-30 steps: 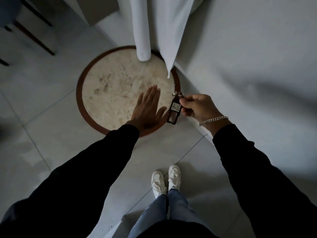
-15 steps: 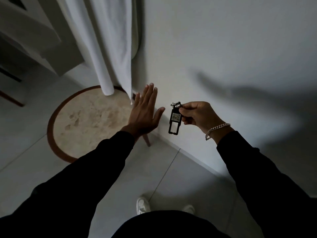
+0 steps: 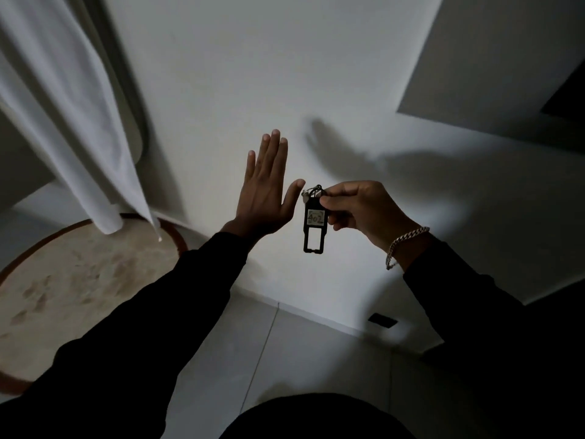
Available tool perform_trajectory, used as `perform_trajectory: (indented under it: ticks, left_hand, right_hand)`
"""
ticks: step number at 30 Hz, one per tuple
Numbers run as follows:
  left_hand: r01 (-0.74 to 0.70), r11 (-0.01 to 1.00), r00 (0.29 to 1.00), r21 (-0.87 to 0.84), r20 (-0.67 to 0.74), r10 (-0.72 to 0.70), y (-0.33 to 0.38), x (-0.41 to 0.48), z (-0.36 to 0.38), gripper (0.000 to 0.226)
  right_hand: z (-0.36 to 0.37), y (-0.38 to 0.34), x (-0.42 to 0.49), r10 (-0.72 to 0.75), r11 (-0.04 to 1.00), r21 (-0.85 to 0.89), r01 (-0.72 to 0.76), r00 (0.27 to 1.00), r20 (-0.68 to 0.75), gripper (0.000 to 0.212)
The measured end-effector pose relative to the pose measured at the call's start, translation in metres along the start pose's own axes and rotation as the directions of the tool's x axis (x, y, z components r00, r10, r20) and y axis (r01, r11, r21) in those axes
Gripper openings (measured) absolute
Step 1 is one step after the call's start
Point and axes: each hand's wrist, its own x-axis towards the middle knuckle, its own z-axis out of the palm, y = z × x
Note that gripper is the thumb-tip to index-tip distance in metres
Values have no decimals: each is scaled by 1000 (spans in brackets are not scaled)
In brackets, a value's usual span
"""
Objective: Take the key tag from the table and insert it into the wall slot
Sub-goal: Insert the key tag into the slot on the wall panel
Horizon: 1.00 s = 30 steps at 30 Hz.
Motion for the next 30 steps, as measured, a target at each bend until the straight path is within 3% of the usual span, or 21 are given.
perform_trajectory:
  ticks: [3, 8, 14, 17, 30]
  left_hand:
    - [-94, 995, 995, -24, -48, 93, 21, 33, -1, 74]
    - [-258, 965, 963, -53, -95, 253, 62, 89, -6, 73]
    - [-392, 918, 911, -54, -160, 380, 116, 144, -10, 72]
    - [-454, 890, 878, -39, -189, 440, 145, 166, -9, 73]
    - [-499, 863, 795, 82, -352, 493, 283, 225, 32, 74]
  right_hand:
    - [-22, -16, -6, -47, 998, 30, 49, 998, -52, 3]
    - [-62, -44, -16, -118, 990, 54, 132, 972, -204, 17]
    - [-115, -85, -32, -215, 973, 13, 229, 930, -298, 26]
    - [-143, -104, -46, -285, 956, -32, 291, 898, -334, 21]
    - [-282, -155, -92, -475, 880, -207, 427, 799, -369, 22]
